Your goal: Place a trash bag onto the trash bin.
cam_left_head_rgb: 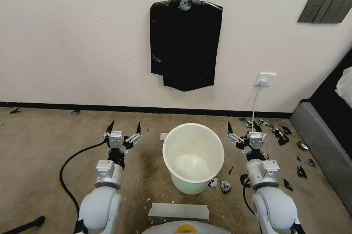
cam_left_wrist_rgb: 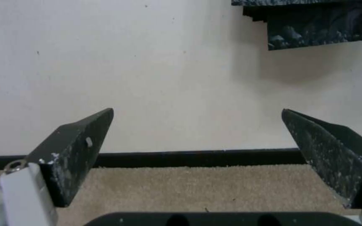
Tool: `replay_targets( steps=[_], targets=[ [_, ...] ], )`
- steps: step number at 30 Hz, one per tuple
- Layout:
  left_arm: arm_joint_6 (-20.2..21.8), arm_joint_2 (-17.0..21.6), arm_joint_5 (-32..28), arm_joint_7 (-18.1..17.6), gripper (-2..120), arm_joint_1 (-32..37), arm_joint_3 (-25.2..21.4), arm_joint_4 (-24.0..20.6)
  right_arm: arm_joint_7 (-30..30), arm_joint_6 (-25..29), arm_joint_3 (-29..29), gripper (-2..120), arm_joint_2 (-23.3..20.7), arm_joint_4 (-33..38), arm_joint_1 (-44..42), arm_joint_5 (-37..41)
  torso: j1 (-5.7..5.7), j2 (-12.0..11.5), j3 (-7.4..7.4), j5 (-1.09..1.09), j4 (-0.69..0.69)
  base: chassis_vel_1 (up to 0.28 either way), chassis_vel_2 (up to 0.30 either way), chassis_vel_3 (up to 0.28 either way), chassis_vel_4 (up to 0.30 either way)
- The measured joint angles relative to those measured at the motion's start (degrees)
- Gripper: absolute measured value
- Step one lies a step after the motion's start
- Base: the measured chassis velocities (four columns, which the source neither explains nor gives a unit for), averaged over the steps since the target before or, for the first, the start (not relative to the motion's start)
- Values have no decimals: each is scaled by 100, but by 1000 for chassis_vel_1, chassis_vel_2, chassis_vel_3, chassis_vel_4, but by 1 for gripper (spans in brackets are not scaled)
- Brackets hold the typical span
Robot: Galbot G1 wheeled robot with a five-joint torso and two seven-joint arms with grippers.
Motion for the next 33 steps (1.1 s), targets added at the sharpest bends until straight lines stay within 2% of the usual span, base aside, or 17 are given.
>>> replay_targets(
  steps=[30, 33],
  targets=[
    [1, 1, -8, 3, 100, 2, -4, -3, 0, -3, 1, 100, -6, 7, -3, 0, 0, 0, 0, 0, 0, 0, 0, 0, 0],
    [20, 12, -97, 38, 100, 37, -67, -109, -1, -55, 31, 100, -70, 118, -37, 50, 0, 0, 0, 0, 0, 0, 0, 0, 0]
  ],
)
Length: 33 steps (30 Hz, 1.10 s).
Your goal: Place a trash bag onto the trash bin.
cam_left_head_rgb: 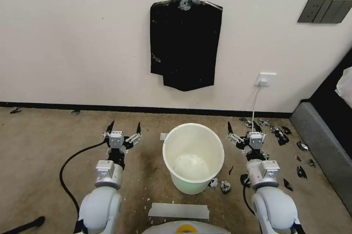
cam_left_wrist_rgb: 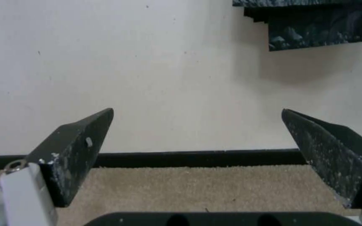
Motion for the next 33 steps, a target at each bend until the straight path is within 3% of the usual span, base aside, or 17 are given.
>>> replay_targets(
  steps=[4, 5, 7, 8, 10, 13, 17, 27, 33],
  targets=[
    [136, 92, -580, 213, 100, 224, -473, -770, 9, -332, 259, 100, -414, 716, -213, 374, 0, 0, 0, 0, 0, 0, 0, 0, 0],
    [136, 92, -580, 213, 100, 224, -473, -770, 9, -332, 259, 100, -414, 716, -213, 374, 0, 0, 0, 0, 0, 0, 0, 0, 0],
    [241, 156, -984, 369, 100, 374, -798, -1301, 15, -579, 443, 100, -719, 1246, -372, 654, 0, 0, 0, 0, 0, 0, 0, 0, 0],
    [241, 156, -984, 369, 100, 374, -798, -1301, 15, -579, 443, 100, -719, 1246, -372, 654, 0, 0, 0, 0, 0, 0, 0, 0, 0],
    [334, 217, -1367, 515, 100, 521, -1112, -1812, 22, -799, 607, 100, -987, 1716, -510, 904, 0, 0, -1, 0, 0, 0, 0, 0, 0],
    [383, 257, -1659, 670, 100, 602, -1283, -2097, 22, -1055, 757, 100, -1277, 2202, -657, 1173, 0, 1, -1, 3, 1, 0, 0, 0, 0],
    [400, 265, -1963, 1014, 100, 567, -1141, -1922, -103, -1290, 616, 100, -1425, 2340, -725, 1334, -1, 0, -1, 1, 0, 0, 0, 0, 0],
    [374, 250, -1975, 1044, 100, 571, -1113, -1821, -99, -1184, 343, 100, -1511, 2182, -560, 1437, -1, 0, -1, 0, -1, 0, 0, 0, 0],
    [263, 318, -2075, 1028, 100, 585, -1180, -1860, 67, -794, -247, 100, -2033, 1744, 543, 1905, -1, 0, 0, 0, 0, 0, 0, 0, 0]
  ],
)
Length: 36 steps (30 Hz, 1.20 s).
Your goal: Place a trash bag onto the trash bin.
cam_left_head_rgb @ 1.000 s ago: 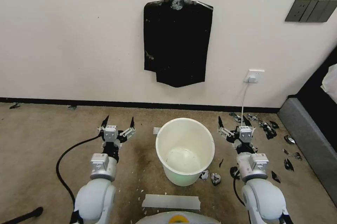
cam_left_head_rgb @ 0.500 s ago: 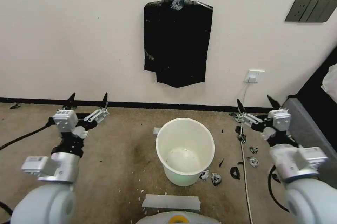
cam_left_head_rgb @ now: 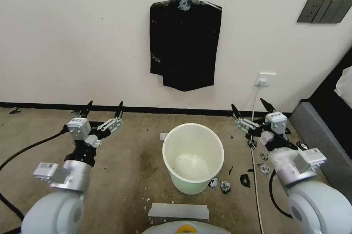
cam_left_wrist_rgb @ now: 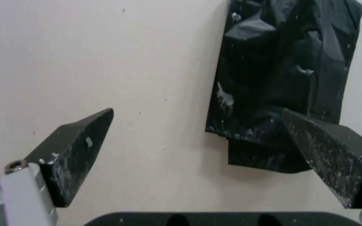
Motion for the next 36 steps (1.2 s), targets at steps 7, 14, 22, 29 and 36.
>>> replay_targets(
  steps=[7, 14, 22, 29, 36],
  targets=[
    [-5, 10, -6, -27, 100, 66, -87, -117, 300, -290, -925, 100, -588, -309, 1501, 452, 0, 0, 0, 0, 0, 0, 0, 0, 0],
    [-6, -64, 34, -26, 100, 84, -131, -171, 809, -780, -1928, 100, -926, -728, 3364, 948, 0, 0, 1, -1, 0, 0, 0, 0, 0],
    [-16, -202, 166, -26, 100, 142, -111, -184, 1475, -1065, -3010, 100, -703, -1407, 5180, 1209, 1, 0, 1, -1, 1, 0, 0, 0, 0],
    [-50, -369, 228, -28, 100, 184, -93, -186, 2636, -1353, -3981, 99, -16, -2321, 6439, 1198, 1, 0, 1, -2, 1, 0, 0, 0, 0],
    [-92, -448, 274, -26, 100, 281, -104, -207, 3164, -1647, -4299, 98, 516, -3122, 7141, 1071, 1, 0, 0, -2, 1, 0, 0, 0, 0]
  ],
)
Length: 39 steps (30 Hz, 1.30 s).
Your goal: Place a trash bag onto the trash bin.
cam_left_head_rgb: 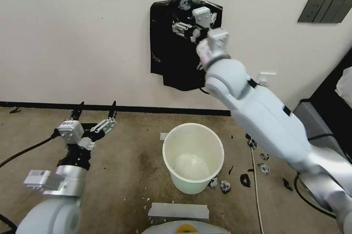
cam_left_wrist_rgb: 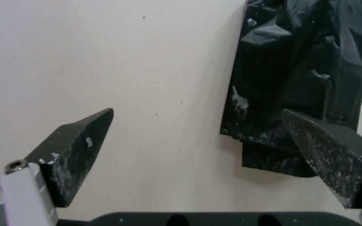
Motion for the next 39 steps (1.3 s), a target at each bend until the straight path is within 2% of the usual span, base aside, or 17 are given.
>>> replay_targets(
  steps=[9, 13, 20, 24, 31, 33, 38, 39],
  targets=[
    [-47, -43, 30, 6, 100, 37, 2, -7, 244, 1, -144, 97, 463, -813, 433, 2, 0, 0, 0, 1, 0, 0, 0, 0, 0],
    [-52, -54, 33, 10, 100, 61, -1, -12, 324, 7, -139, 96, 591, -930, 428, -30, 0, 0, 0, 1, 0, 0, 0, 0, 0],
    [-60, -57, 45, 14, 100, 115, -11, -35, 364, 23, -71, 89, 644, -1024, 390, -128, 0, 0, 0, 2, 0, 0, 0, 0, 0],
    [-65, -80, 94, 16, 100, 123, 38, -35, 363, 31, -30, 76, 614, -1055, 351, -167, 0, 0, 0, 2, 0, 0, 0, 0, 0],
    [-68, -95, 134, 18, 100, 146, 72, -35, 339, 51, -3, 72, 669, -1152, 352, -206, 0, 0, 0, 2, 0, 0, 0, 0, 0],
    [-72, -90, 136, 18, 100, 153, 66, -35, 333, 53, -2, 67, 692, -1164, 350, -232, 0, 0, 0, 2, 0, 0, 0, 0, 0],
    [-75, -90, 142, 20, 100, 160, 74, -35, 324, 53, -5, 61, 725, -1185, 343, -283, 0, 0, 0, 2, 0, 0, 0, 0, 0],
    [-77, -92, 150, 20, 100, 165, 83, -35, 321, 53, -6, 57, 727, -1184, 343, -290, 0, 0, 0, 2, 0, 0, 0, 0, 0]
  ],
)
